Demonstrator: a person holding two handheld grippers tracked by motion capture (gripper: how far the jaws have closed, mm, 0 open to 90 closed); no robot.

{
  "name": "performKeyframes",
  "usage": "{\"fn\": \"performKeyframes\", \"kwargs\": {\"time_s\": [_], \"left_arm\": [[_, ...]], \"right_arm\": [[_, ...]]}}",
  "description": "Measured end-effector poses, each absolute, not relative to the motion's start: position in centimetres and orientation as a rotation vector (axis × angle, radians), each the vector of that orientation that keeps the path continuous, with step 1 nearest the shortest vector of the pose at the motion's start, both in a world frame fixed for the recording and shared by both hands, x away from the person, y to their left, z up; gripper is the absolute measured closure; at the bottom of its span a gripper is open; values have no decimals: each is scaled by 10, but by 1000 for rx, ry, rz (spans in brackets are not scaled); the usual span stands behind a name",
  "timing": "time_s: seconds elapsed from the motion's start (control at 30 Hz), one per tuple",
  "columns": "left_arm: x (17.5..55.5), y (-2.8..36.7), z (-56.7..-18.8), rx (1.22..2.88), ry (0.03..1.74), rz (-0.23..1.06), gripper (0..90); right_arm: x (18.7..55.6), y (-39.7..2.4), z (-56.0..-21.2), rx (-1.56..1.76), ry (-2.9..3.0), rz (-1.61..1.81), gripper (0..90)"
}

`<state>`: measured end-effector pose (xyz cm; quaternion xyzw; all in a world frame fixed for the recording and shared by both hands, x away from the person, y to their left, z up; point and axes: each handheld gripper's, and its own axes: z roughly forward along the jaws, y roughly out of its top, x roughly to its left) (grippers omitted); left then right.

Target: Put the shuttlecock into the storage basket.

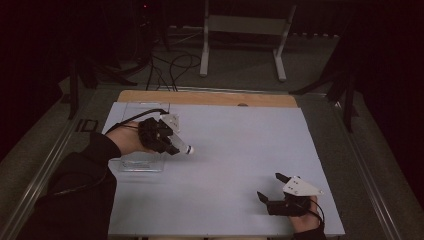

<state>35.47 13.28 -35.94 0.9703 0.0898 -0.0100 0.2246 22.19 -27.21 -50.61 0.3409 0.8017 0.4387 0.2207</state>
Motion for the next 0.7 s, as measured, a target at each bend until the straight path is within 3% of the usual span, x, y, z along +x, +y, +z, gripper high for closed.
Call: {"fn": "performKeyframes", "kwargs": {"time_s": [0.7], "left_arm": [[351, 168, -357, 2674, 334, -3, 897]], "right_arm": [[222, -272, -507, 949, 2217, 1213, 101]]}}
